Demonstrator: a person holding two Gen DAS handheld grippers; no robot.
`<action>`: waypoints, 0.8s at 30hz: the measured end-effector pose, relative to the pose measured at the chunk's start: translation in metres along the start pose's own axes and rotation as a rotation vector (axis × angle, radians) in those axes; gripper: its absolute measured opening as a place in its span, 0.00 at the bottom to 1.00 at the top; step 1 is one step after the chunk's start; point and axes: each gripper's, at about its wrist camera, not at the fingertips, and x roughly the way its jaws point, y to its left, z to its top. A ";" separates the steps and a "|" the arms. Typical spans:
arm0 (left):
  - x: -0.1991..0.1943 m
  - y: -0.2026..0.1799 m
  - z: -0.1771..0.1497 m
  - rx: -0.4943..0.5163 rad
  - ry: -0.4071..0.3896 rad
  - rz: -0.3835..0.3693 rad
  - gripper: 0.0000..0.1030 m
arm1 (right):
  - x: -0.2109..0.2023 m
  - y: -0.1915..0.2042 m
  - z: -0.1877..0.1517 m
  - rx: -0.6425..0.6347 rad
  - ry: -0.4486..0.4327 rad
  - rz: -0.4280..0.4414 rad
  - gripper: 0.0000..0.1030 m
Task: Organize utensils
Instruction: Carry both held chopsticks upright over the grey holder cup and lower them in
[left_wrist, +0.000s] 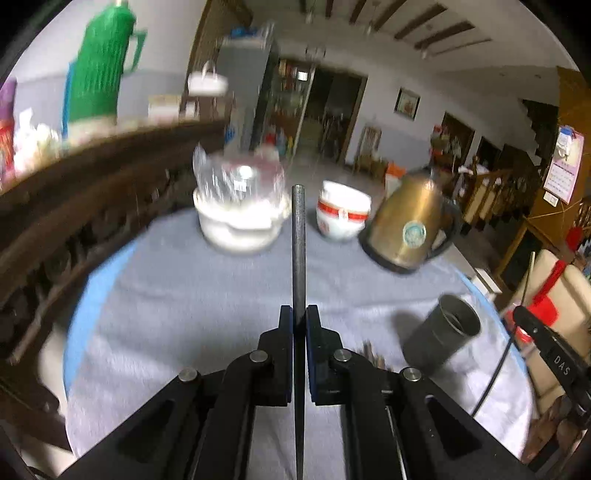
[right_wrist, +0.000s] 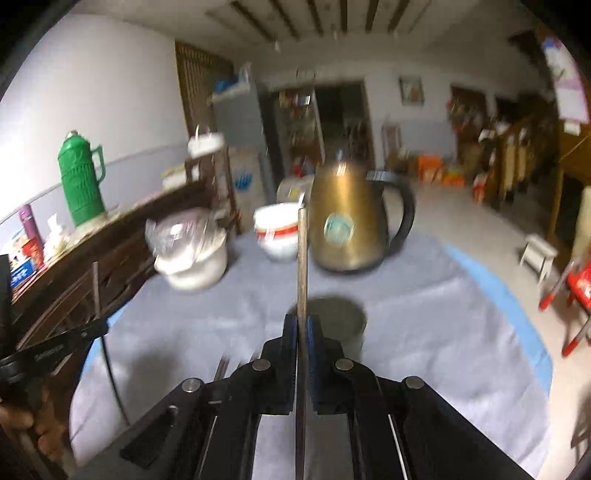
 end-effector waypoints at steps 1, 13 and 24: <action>-0.004 -0.003 0.001 0.011 -0.034 0.005 0.06 | 0.002 0.003 -0.001 -0.023 -0.029 -0.022 0.06; -0.031 -0.009 -0.026 0.115 -0.178 0.024 0.06 | -0.027 -0.001 -0.025 -0.072 -0.074 -0.041 0.06; -0.083 0.017 -0.052 0.006 -0.152 -0.024 0.06 | -0.088 -0.014 -0.047 0.004 -0.073 -0.027 0.06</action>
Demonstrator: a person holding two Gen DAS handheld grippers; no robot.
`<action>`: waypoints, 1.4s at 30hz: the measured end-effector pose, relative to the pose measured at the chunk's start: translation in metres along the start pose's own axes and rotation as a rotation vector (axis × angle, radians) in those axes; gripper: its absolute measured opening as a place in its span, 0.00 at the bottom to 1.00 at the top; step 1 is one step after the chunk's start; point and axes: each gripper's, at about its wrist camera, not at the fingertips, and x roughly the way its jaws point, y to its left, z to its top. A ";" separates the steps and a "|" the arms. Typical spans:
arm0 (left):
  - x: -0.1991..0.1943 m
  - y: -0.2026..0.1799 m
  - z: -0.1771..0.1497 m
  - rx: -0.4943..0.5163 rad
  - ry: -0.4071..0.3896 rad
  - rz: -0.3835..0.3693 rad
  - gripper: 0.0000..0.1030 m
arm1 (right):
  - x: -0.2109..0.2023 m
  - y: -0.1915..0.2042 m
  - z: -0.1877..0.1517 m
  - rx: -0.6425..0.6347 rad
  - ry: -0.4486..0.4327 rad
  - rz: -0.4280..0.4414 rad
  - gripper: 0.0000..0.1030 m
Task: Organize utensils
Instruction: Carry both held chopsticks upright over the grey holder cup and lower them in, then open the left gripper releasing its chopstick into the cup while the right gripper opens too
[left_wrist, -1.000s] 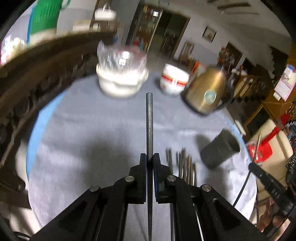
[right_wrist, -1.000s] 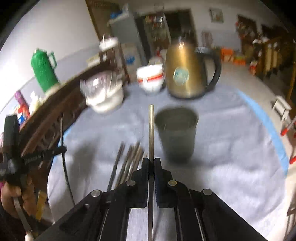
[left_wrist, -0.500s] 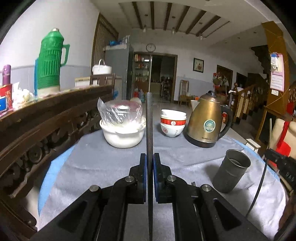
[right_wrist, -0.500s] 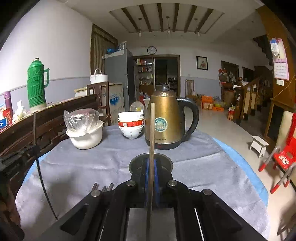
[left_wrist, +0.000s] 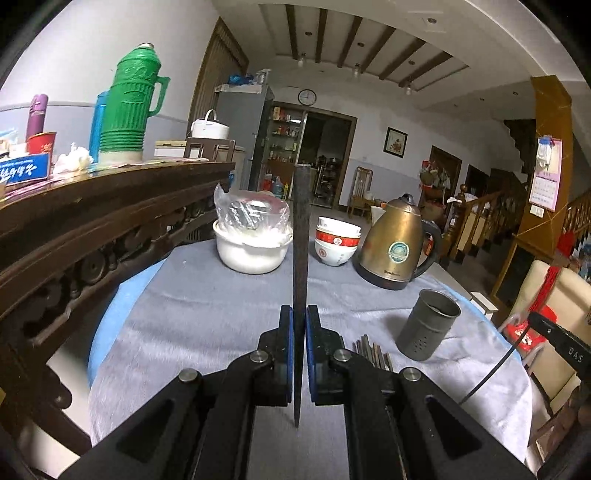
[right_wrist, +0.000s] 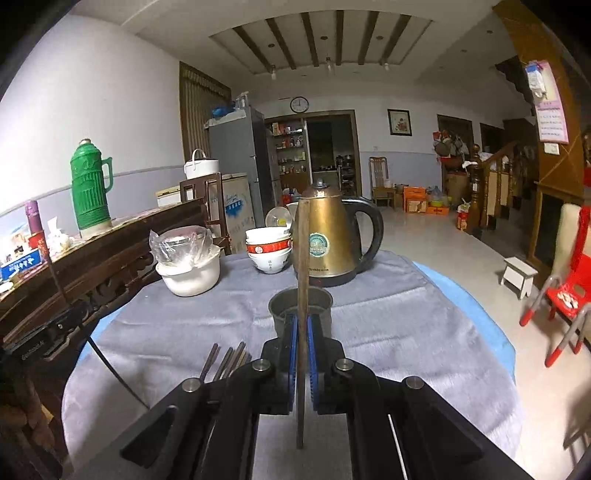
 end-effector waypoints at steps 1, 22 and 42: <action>-0.002 0.000 -0.001 -0.002 0.000 -0.001 0.06 | -0.004 -0.001 -0.002 0.005 0.001 -0.002 0.06; 0.002 -0.051 0.069 -0.099 -0.064 -0.271 0.06 | -0.038 -0.014 0.074 0.045 -0.226 0.038 0.06; 0.128 -0.149 0.080 -0.031 0.065 -0.351 0.06 | 0.073 -0.037 0.086 0.059 -0.090 0.054 0.06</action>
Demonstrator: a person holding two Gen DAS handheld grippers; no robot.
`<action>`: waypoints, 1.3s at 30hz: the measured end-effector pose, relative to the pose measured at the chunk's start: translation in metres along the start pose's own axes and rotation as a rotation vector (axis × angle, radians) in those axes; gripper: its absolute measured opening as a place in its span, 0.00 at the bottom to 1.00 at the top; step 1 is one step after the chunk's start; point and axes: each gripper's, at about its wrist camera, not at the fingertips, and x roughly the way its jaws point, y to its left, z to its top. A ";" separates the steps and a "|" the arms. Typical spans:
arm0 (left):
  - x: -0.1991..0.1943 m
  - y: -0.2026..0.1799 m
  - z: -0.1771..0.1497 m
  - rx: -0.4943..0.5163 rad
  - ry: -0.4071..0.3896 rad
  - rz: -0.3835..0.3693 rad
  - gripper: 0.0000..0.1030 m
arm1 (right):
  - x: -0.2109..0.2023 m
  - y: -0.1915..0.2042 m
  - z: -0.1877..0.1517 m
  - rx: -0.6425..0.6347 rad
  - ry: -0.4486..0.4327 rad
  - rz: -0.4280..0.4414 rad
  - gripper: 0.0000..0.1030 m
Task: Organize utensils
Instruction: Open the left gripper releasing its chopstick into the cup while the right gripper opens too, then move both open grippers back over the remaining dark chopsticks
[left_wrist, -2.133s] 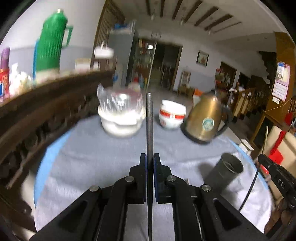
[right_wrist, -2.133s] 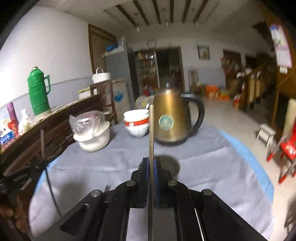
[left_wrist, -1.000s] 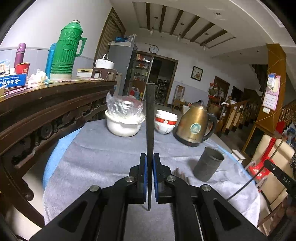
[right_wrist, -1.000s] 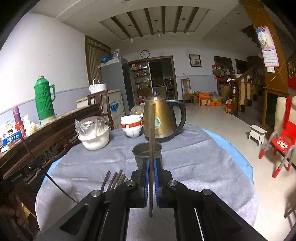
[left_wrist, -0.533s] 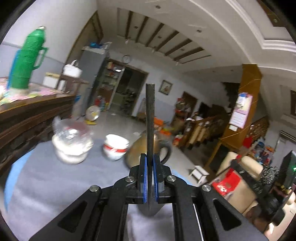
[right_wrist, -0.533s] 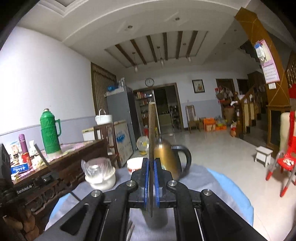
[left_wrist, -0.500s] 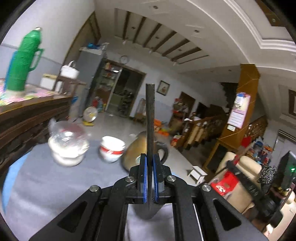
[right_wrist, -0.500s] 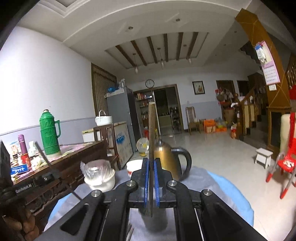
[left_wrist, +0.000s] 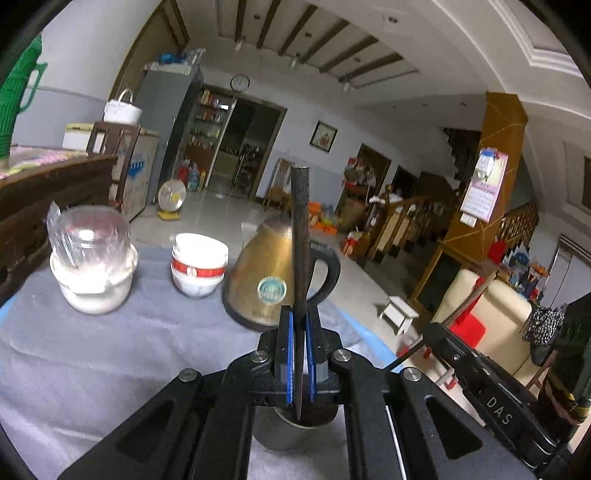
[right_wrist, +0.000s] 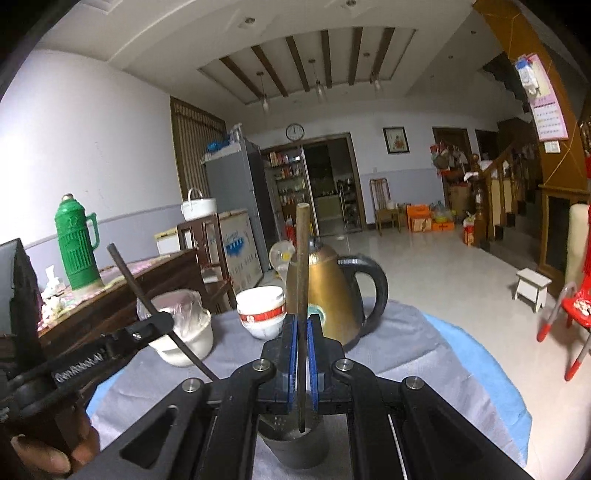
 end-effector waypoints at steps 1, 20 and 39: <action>0.002 0.000 -0.002 0.001 0.010 0.002 0.06 | 0.003 0.000 -0.002 -0.002 0.008 0.000 0.06; -0.055 0.026 -0.003 -0.055 0.024 0.055 0.64 | -0.004 -0.009 -0.006 0.030 0.116 -0.077 0.66; -0.102 0.124 -0.135 -0.155 0.416 0.449 0.74 | -0.017 0.031 -0.165 -0.141 0.694 -0.122 0.83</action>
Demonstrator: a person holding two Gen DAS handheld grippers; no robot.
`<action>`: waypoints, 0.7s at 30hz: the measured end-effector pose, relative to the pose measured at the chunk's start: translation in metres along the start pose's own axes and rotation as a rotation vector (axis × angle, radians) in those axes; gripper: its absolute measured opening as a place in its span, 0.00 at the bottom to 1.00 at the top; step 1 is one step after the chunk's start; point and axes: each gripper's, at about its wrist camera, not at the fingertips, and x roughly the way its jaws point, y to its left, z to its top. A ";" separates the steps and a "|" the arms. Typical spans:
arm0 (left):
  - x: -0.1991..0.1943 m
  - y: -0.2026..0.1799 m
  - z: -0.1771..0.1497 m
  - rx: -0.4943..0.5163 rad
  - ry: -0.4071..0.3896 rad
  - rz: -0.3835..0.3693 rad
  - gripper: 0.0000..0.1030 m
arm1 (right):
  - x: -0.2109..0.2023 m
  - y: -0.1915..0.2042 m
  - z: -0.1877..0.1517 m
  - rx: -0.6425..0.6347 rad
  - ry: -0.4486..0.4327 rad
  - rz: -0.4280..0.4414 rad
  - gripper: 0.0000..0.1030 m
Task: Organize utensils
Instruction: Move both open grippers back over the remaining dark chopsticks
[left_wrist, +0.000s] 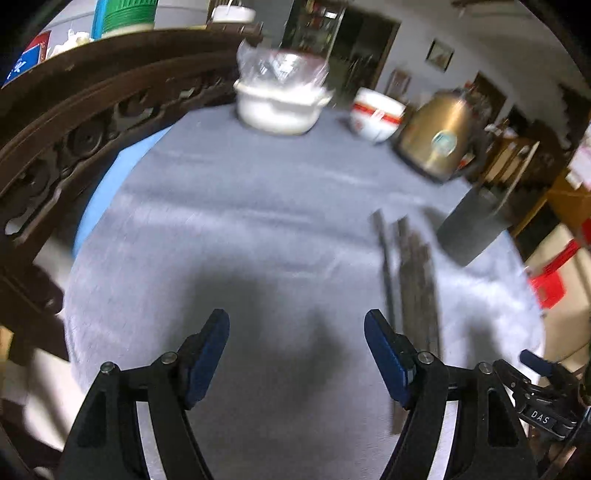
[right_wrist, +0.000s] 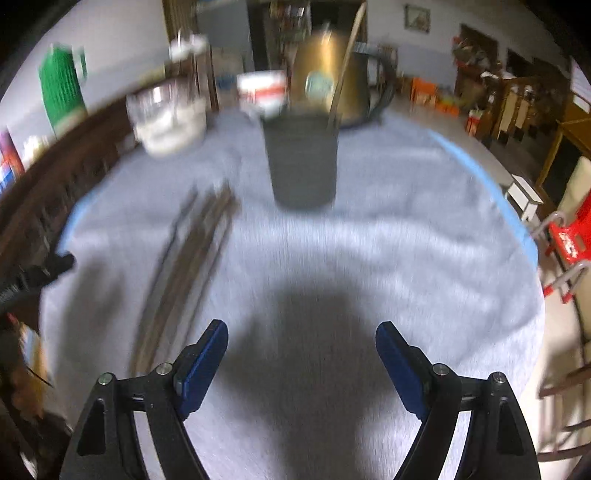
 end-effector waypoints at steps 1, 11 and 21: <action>0.001 0.001 -0.001 0.005 0.009 0.020 0.74 | 0.007 0.003 -0.001 -0.020 0.034 -0.026 0.83; 0.014 0.002 -0.008 0.043 0.094 0.112 0.74 | 0.026 0.005 -0.003 -0.044 0.129 -0.098 0.82; 0.023 0.003 -0.011 0.056 0.145 0.132 0.74 | 0.036 -0.010 -0.003 0.064 0.173 -0.032 0.88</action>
